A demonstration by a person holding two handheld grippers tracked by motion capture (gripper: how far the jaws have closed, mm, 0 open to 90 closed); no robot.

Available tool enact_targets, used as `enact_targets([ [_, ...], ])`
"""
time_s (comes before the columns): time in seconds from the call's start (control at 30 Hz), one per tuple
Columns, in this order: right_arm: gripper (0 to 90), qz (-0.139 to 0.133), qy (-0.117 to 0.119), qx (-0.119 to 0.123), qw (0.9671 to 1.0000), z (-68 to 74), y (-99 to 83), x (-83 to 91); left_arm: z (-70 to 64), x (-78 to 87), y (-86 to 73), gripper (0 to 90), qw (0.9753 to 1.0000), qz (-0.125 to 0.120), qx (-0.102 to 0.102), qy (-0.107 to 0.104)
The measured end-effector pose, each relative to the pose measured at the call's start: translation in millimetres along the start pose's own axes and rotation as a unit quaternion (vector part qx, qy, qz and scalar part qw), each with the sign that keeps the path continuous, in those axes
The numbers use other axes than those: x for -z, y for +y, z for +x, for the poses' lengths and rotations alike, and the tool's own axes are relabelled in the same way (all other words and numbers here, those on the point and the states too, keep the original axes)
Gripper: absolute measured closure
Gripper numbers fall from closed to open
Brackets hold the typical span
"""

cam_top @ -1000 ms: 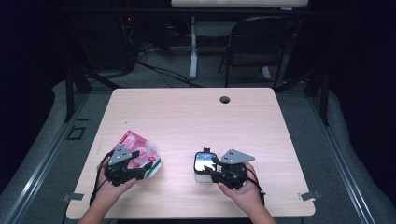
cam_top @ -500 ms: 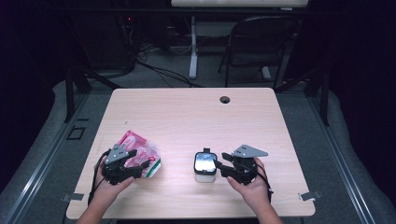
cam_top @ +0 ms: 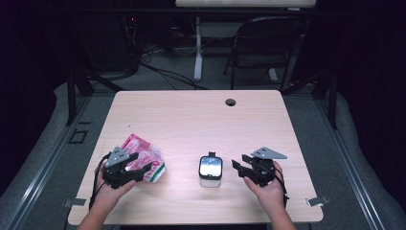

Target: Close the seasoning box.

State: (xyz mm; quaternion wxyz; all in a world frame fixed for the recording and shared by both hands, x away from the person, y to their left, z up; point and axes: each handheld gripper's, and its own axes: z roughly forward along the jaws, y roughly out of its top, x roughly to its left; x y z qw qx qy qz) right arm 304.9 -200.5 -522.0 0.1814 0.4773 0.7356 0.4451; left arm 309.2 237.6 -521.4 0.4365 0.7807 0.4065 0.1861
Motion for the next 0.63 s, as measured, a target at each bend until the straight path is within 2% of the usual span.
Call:
enact_targets([
  [0.33,47.9,0.010,-0.024,-0.022,0.9994,-13.9,-9.7,-3.4,1.2,-5.2,0.0,31.1,1.0000,0.005,0.002,-0.001],
  [0.63,45.4,0.014,-0.030,-0.018,0.9993,-13.8,-12.1,-6.3,2.9,-4.3,1.0,31.1,1.0000,0.003,0.003,-0.001],
])
